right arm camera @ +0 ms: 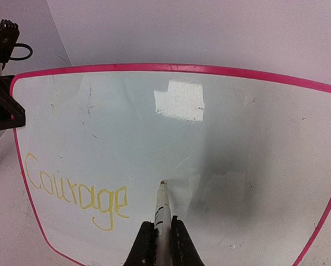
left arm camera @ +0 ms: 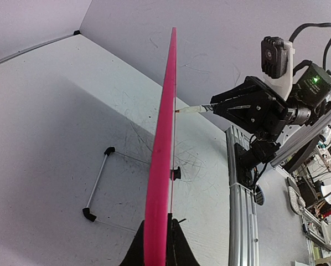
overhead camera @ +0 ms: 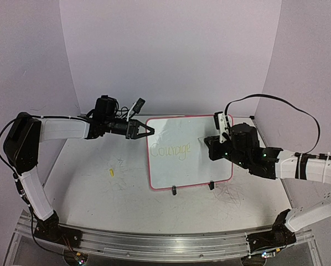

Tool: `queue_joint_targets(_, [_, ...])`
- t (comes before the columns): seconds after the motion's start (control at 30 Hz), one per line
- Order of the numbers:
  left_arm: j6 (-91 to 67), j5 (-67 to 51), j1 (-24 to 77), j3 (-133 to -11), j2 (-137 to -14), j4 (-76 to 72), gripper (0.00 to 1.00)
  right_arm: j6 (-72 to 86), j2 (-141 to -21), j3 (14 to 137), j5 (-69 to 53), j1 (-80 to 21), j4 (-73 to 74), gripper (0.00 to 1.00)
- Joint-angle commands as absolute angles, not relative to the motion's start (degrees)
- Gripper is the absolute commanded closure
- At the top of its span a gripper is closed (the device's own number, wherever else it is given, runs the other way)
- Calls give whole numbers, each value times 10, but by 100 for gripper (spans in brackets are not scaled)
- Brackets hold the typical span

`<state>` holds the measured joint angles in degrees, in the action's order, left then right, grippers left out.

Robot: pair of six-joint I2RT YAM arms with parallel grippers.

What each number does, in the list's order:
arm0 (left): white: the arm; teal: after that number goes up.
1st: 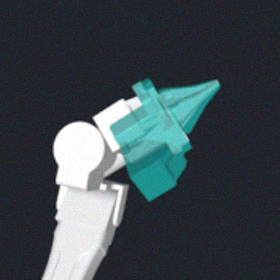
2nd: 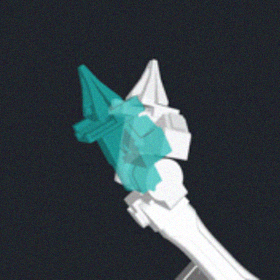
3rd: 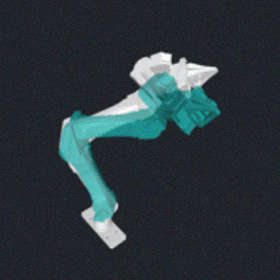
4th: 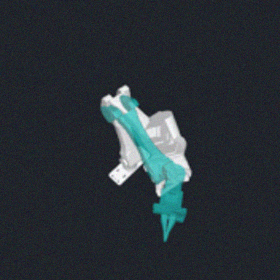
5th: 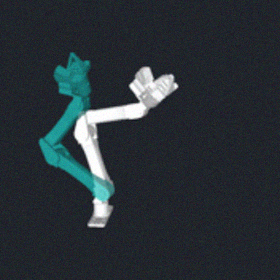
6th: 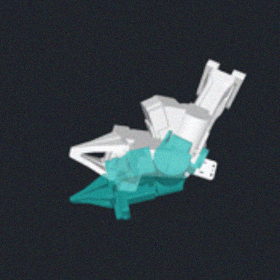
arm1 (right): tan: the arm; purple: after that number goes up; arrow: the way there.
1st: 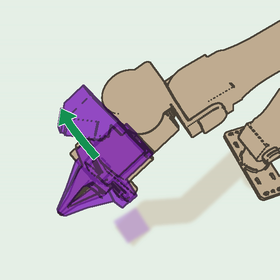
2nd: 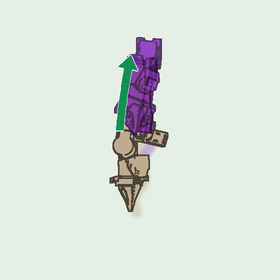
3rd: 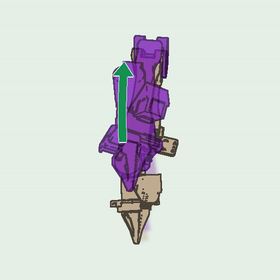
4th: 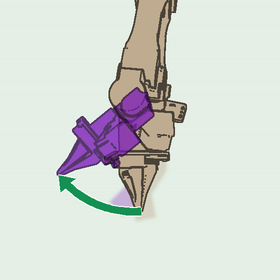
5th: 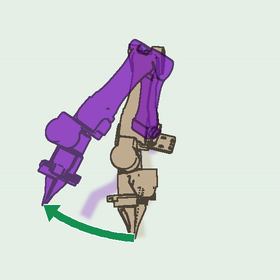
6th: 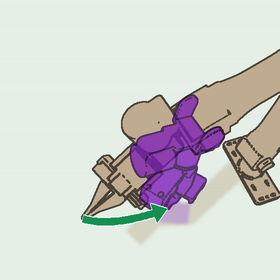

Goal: Write a sentence on the whiteboard
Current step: Write a sentence at the center of the board.

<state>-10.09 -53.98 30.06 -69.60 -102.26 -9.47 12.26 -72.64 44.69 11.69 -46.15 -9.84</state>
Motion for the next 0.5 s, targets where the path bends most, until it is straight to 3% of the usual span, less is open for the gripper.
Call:
queue_joint_targets(0.0, [-54,-474,305,-686,-1014,-88,100,131,-723,453,130,-459,-105,100])
queue_joint_targets(0.47, [-55,-475,305,-686,-1013,-87,100,162,-708,406,110,-460,-95,100])
